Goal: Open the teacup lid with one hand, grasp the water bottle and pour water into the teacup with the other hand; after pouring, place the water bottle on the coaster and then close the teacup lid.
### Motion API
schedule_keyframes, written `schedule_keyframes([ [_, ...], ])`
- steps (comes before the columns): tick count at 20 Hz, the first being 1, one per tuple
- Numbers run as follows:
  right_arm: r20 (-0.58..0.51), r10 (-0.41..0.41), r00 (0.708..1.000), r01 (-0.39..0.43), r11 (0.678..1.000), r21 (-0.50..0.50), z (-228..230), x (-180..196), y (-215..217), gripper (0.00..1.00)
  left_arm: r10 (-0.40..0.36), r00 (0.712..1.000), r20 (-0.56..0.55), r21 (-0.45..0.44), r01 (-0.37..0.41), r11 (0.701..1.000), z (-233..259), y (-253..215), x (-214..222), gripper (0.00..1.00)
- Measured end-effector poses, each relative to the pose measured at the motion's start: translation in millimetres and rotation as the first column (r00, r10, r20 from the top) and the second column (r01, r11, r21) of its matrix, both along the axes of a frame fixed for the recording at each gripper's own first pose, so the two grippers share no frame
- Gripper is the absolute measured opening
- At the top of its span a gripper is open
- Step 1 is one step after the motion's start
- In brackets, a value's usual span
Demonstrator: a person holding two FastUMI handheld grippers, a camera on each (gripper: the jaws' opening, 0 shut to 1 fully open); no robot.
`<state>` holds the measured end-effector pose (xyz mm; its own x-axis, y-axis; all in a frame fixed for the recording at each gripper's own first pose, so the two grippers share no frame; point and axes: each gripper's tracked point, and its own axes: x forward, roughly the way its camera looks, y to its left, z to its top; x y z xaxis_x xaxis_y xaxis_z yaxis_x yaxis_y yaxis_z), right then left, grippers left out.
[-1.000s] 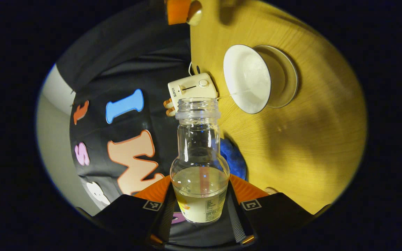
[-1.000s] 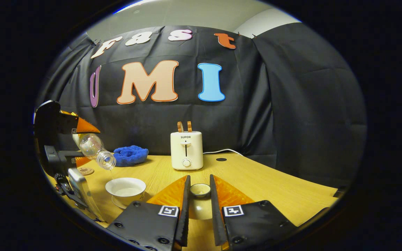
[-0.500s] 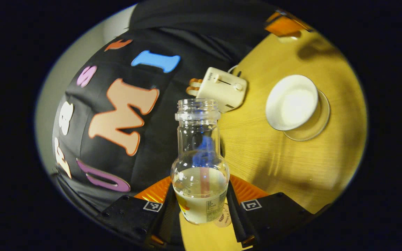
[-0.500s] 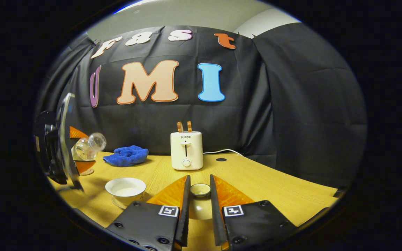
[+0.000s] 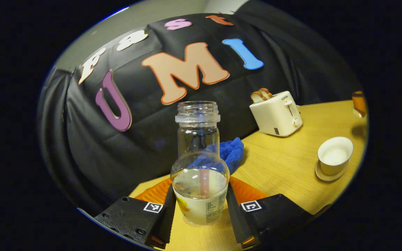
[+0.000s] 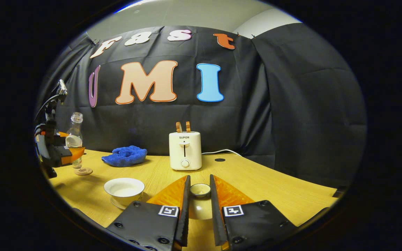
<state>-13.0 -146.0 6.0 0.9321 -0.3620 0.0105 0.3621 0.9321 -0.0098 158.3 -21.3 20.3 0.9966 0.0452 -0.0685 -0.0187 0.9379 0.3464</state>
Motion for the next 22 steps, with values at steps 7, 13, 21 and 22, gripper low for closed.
schedule_keyframes([
  [7,0.000,-0.007,1.000,0.007,1.000,-0.001,-1,0,-1,0.33,0.046,0.999,0.010,-0.276,-0.042,0.960,-8,43,15,0.66],
  [13,0.001,-0.004,1.000,0.004,1.000,-0.002,-1,0,0,0.33,0.054,0.998,-0.025,-0.306,-0.059,0.950,-30,44,26,0.66],
  [21,0.001,-0.004,1.000,0.004,1.000,-0.002,0,0,-1,0.33,0.070,0.997,-0.026,-0.314,-0.074,0.947,-34,45,29,0.69],
  [22,0.002,-0.005,1.000,0.005,1.000,-0.002,0,0,0,0.33,0.071,0.997,-0.030,-0.312,-0.077,0.947,-35,45,29,0.71],
])
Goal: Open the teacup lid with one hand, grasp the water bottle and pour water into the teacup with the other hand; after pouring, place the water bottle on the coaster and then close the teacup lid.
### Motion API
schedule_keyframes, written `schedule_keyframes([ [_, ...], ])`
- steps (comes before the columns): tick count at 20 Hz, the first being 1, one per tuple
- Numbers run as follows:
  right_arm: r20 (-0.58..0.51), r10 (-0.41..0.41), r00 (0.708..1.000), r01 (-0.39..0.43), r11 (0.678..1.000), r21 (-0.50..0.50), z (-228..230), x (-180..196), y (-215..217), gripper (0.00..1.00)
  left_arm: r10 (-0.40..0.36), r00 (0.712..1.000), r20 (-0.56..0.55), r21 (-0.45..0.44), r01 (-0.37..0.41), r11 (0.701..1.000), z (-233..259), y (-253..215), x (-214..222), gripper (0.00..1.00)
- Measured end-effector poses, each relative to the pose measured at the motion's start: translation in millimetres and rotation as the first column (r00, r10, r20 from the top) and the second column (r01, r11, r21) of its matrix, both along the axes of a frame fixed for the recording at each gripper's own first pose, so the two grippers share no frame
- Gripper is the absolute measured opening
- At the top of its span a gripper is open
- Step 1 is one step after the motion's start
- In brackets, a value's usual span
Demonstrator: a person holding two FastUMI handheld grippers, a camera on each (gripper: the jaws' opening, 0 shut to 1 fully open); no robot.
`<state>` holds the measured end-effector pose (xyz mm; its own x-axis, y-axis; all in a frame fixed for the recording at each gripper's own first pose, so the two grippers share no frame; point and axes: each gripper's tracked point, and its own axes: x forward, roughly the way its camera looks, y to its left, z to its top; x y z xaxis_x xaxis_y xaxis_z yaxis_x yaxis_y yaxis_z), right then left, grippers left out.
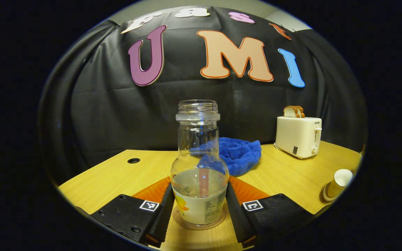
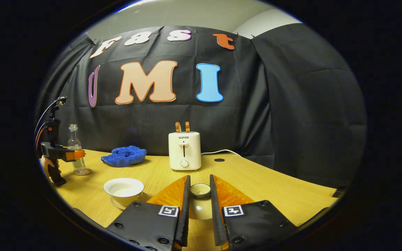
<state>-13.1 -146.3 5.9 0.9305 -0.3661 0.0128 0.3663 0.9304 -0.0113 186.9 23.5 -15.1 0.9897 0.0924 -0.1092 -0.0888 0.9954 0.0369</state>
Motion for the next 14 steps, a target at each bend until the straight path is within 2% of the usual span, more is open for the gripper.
schedule_keyframes([
  [5,0.000,0.000,1.000,0.000,1.000,0.000,0,0,0,0.33,0.004,1.000,0.008,-0.012,-0.004,1.000,3,-1,-2,0.73],
  [6,0.000,0.000,1.000,0.000,1.000,0.000,0,0,0,0.32,0.004,1.000,0.016,-0.009,-0.004,1.000,2,-1,-2,0.76],
  [7,0.000,-0.001,1.000,0.001,1.000,0.000,0,0,-1,0.33,0.007,1.000,0.026,0.003,-0.007,1.000,4,-2,-4,0.84],
  [14,-0.001,0.017,1.000,-0.017,1.000,0.001,-1,1,3,0.33,0.011,0.998,0.057,0.034,-0.013,0.999,10,-7,-13,0.96],
])
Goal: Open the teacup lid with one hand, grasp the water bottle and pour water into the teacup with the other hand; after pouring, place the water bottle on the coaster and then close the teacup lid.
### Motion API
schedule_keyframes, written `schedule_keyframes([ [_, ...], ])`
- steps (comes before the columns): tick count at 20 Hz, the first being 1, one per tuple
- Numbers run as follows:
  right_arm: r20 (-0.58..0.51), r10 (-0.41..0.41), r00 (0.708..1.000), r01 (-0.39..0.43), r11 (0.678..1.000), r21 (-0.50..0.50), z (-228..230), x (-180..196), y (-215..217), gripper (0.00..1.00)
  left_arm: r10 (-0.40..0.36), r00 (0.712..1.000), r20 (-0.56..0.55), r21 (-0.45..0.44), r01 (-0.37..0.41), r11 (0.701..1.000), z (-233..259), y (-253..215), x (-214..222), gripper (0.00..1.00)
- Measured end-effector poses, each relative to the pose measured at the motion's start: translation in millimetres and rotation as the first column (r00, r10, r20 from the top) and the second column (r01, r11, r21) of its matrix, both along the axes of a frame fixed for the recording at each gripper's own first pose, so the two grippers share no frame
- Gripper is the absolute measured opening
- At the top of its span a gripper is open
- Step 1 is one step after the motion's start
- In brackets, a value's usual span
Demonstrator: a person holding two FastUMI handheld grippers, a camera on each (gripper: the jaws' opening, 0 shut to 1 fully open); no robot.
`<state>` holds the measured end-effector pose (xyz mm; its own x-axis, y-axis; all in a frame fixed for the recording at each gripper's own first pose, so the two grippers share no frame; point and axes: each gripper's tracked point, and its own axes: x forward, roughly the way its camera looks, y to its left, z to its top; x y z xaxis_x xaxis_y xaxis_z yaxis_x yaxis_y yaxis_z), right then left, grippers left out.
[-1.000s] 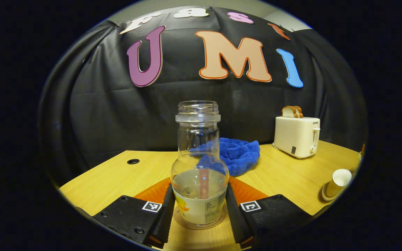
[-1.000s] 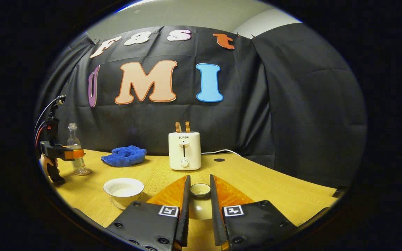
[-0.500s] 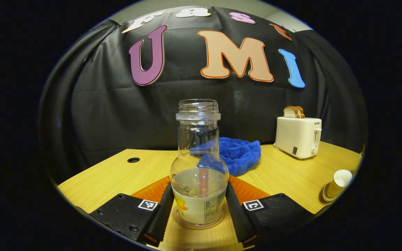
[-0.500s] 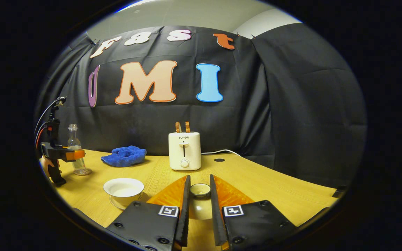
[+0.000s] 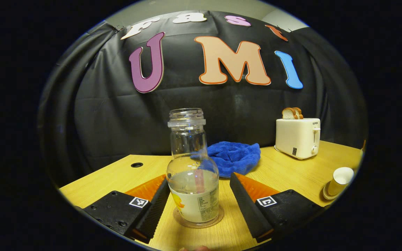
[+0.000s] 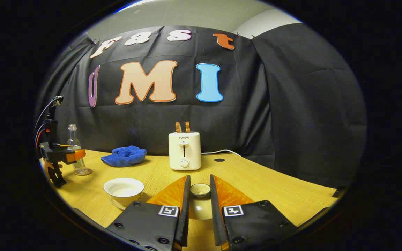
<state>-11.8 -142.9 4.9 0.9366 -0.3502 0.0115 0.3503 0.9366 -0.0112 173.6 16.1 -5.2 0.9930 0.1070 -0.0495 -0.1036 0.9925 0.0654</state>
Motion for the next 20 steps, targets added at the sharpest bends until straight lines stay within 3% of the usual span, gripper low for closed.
schedule_keyframes([
  [6,-0.007,0.142,0.990,-0.142,0.990,0.006,-2,16,36,0.32,0.010,0.998,0.059,-0.019,-0.009,1.000,7,-3,-24,0.97],
  [8,-0.011,0.230,0.973,-0.230,0.973,0.011,-4,29,63,0.32,-0.009,0.997,0.074,-0.063,0.013,0.998,9,-5,-40,0.96],
  [13,-0.019,0.373,0.928,-0.373,0.928,0.020,-6,50,112,0.32,0.007,0.998,0.066,-0.054,-0.004,0.999,8,-2,-58,0.96],
  [20,-0.089,0.440,0.893,-0.439,0.898,0.035,-18,81,149,0.32,0.012,0.998,0.069,-0.052,-0.008,0.999,9,-2,-64,0.96],
])
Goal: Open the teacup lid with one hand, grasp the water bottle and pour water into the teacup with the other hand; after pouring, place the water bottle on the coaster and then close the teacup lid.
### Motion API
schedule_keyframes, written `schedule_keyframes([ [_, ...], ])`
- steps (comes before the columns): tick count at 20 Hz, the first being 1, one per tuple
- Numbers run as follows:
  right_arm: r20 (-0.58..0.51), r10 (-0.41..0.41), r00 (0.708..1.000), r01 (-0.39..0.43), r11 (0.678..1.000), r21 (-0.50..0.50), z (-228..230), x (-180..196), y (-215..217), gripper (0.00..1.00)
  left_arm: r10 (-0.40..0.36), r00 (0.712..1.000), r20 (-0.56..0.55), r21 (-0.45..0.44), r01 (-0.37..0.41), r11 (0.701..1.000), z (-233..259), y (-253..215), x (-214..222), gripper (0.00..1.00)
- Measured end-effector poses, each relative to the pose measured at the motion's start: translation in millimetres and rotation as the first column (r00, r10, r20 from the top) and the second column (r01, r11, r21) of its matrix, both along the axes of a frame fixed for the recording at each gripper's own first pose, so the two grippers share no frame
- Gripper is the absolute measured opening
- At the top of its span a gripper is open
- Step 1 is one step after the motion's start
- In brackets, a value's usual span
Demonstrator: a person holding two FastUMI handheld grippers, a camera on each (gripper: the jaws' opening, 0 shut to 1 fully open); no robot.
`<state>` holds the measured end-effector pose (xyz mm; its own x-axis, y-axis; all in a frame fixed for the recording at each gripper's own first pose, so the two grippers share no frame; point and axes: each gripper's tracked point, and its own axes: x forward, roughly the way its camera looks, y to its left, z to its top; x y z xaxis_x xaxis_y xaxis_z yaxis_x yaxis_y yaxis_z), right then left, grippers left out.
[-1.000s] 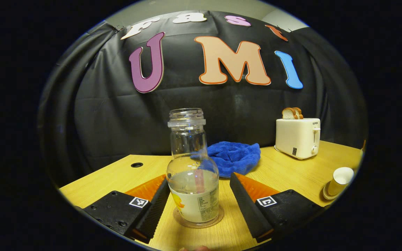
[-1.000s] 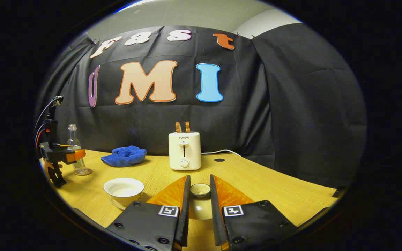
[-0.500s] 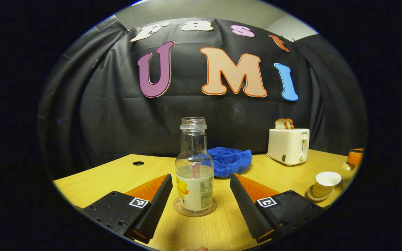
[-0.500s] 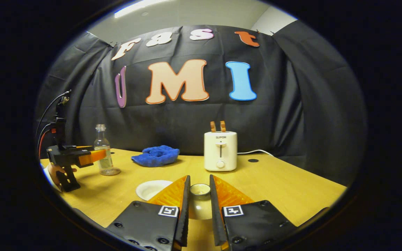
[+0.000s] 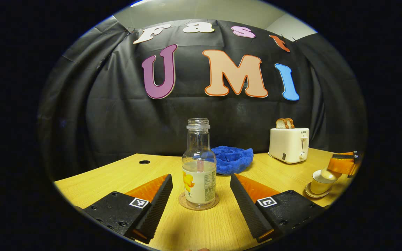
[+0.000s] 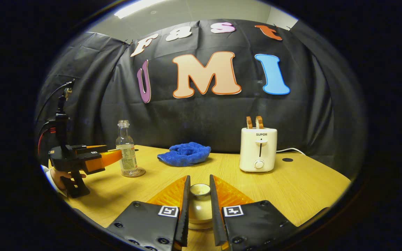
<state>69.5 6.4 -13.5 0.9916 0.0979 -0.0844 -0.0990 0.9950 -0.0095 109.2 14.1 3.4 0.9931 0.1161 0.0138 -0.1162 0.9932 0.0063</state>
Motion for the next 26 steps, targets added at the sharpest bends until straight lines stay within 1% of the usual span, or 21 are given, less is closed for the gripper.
schedule_keyframes([
  [4,-0.040,-0.012,0.999,0.011,0.999,-0.040,-5,4,2,0.33,-0.013,1.000,0.000,-0.001,0.013,1.000,0,-1,1,0.96],
  [9,-0.062,-0.033,0.998,0.032,0.999,-0.015,-9,6,-4,0.33,-0.017,1.000,-0.001,-0.001,0.017,1.000,-1,-2,1,0.96],
  [10,-0.061,-0.034,0.998,0.033,0.999,-0.009,-8,6,-4,0.35,-0.017,1.000,-0.001,-0.001,0.017,1.000,0,-2,1,0.96],
  [13,-0.046,-0.032,0.998,0.032,0.999,0.001,-5,3,-4,0.35,-0.018,1.000,0.000,-0.001,0.018,1.000,-1,-1,1,0.96],
  [16,-0.019,-0.031,0.999,0.031,1.000,0.003,-1,0,-4,0.44,-0.018,1.000,0.000,-0.001,0.018,1.000,0,-2,1,0.96],
  [17,-0.006,-0.031,0.999,0.031,0.999,0.007,1,0,-5,0.49,-0.018,1.000,0.001,-0.001,0.018,1.000,0,-1,0,0.96],
  [20,0.047,-0.044,0.998,0.043,0.999,0.016,10,-5,-8,0.68,-0.018,1.000,0.001,-0.001,0.018,1.000,0,-2,1,0.96],
  [22,0.085,-0.077,0.993,0.076,0.997,0.019,16,-9,-15,0.81,-0.016,1.000,0.001,-0.001,0.016,1.000,-1,-1,1,0.96],
  [24,0.080,-0.115,0.990,0.114,0.993,0.018,13,-10,-23,0.89,-0.013,1.000,0.001,-0.001,0.013,1.000,0,0,1,0.96],
  [25,0.085,-0.138,0.987,0.137,0.990,0.017,15,-11,-29,0.87,-0.011,1.000,0.001,-0.001,0.011,1.000,0,0,1,0.96],
  [26,0.085,-0.163,0.983,0.162,0.987,0.016,15,-13,-35,0.94,-0.009,1.000,0.001,0.000,0.009,1.000,0,0,1,0.96],
])
